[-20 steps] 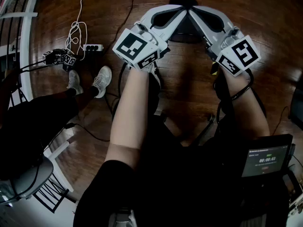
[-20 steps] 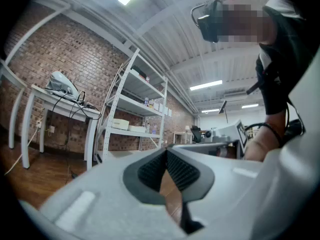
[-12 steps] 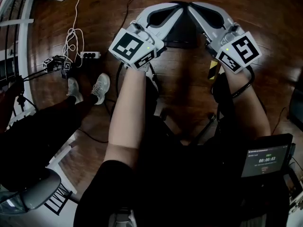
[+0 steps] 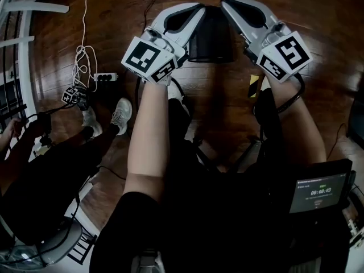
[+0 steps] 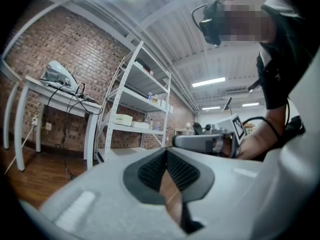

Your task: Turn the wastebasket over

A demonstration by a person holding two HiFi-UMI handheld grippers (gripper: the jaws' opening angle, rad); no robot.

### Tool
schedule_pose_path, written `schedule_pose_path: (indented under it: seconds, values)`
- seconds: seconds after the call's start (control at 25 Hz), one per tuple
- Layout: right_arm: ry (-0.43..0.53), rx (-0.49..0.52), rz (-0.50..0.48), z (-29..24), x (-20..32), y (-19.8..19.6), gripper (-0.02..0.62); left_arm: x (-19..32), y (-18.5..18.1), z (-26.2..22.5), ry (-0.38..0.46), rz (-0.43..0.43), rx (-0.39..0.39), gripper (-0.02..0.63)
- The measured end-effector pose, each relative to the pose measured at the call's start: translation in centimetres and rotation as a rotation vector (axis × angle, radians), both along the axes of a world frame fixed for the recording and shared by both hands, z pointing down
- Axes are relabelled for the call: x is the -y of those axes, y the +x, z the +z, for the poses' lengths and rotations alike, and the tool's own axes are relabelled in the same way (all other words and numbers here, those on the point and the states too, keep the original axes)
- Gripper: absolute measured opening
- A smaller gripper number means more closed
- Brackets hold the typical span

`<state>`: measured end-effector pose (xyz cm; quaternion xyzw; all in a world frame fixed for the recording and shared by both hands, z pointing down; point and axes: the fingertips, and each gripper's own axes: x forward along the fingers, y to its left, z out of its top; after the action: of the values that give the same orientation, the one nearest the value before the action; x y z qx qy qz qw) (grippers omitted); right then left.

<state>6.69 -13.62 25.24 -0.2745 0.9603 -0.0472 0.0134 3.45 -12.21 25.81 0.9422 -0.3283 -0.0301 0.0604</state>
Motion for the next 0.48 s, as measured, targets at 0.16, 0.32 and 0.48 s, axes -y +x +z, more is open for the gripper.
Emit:
schedule_pose_path:
  seconds: [0.16, 0.32, 0.48]
  values:
    - [-0.064, 0.032, 0.036, 1.9, 0.1, -0.6, 0.011, -0.2, -1.1, 1.3, -0.002, 0.014, 0.001, 0.002]
    - [-0.233, 0.189, 0.092, 4.3, 0.1, -0.4, 0.011, 0.0, -1.7, 1.0, 0.036, 0.03, -0.031, 0.002]
    - [-0.384, 0.273, 0.144, 8.4, 0.4, -0.3, 0.011, 0.6, -1.4, 0.5, 0.046, 0.039, -0.041, 0.002]
